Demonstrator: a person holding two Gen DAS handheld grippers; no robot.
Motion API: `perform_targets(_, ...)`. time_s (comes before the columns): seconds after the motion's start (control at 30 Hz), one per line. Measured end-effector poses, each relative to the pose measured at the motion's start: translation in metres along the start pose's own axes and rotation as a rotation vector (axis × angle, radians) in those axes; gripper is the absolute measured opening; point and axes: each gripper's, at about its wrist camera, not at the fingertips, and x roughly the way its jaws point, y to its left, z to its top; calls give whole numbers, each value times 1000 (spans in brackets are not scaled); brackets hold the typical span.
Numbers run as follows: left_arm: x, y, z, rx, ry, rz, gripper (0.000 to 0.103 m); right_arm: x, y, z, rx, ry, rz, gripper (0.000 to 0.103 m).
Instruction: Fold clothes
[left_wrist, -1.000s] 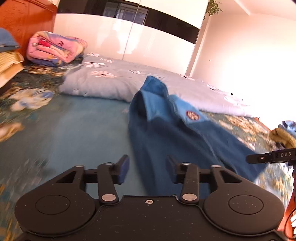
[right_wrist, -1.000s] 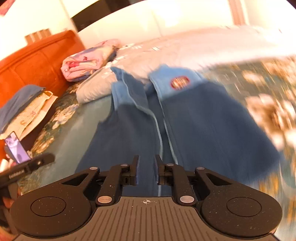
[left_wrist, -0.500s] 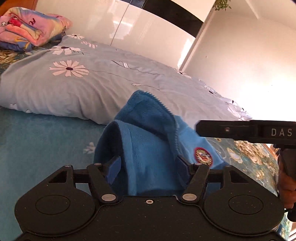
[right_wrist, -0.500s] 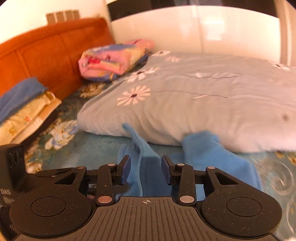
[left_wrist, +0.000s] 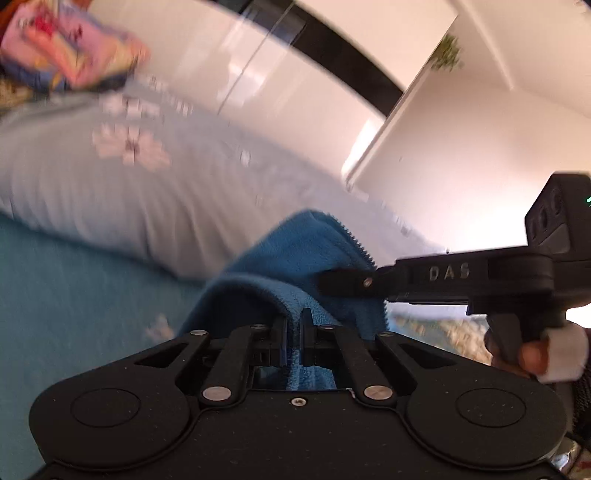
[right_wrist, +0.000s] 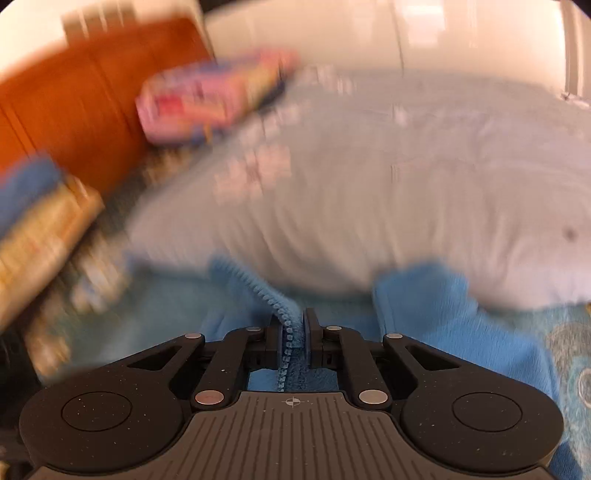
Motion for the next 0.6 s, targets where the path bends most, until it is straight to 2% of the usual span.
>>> perform_targets(0.07,-9,0,6,33,-17,41,2,-18,-8,9,32,-87,15,8)
perform_targets(0.1,-7,3,7,37,-2,69,2,-16,-12,10,37,-93,-3,8)
perform_targets(0.17,2,12,3,37,52,135,2,2,-25,2,71,-47,-43,8)
perform_targets(0.3,17,23,-15,63,131,183,3,41,-50,-26,129,63,-116,8)
perform_targets(0.4,28,33,-28,63,176,216,5,56,-62,-40,179,85,-120,9)
perform_targets(0.47,24,41,-34,33,179,207,6,57,-61,-44,185,81,-114,10)
perform_targets(0.57,10,46,-30,-36,151,144,6,41,-58,-42,158,51,-60,11)
perform_targets(0.6,4,47,-29,-46,144,127,11,31,-59,-41,161,35,-39,12)
